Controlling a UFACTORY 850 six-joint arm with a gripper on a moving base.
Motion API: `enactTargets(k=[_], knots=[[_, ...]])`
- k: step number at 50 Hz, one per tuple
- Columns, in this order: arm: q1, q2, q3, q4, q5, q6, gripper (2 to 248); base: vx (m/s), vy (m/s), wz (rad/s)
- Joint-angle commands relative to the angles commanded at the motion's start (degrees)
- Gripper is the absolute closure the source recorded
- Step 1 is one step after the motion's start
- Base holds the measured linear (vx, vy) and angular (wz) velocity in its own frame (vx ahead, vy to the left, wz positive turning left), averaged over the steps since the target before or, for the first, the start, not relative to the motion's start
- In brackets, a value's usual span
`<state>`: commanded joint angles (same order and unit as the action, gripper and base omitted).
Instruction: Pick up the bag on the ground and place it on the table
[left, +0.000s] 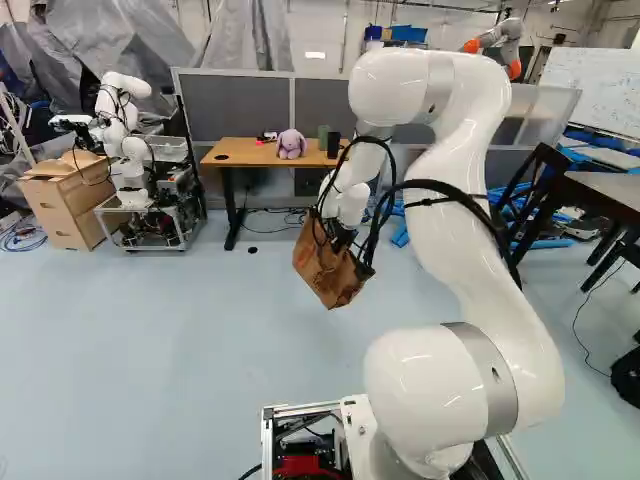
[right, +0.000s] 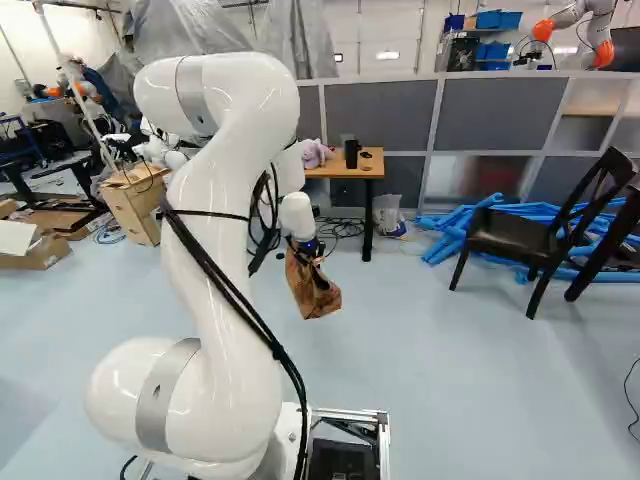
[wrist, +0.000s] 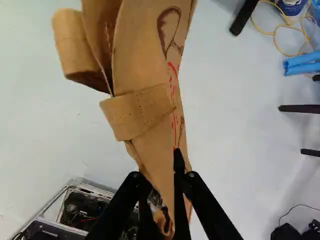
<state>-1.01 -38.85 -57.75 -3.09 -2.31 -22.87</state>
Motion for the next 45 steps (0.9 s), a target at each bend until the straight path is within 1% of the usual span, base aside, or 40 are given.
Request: enactTargets(k=[9, 17, 45], knots=[[0.0, 1.6, 0.5, 1.1, -1.6, 0.0, 225, 0.000, 0.000, 0.000], [0.1, 2.6, 0.1, 2.1, -3.1, 0.0, 225, 0.000, 0.000, 0.000], [0.3, 3.9, -4.2, 6.5, -9.3, 0.0, 225, 0.000, 0.000, 0.000]])
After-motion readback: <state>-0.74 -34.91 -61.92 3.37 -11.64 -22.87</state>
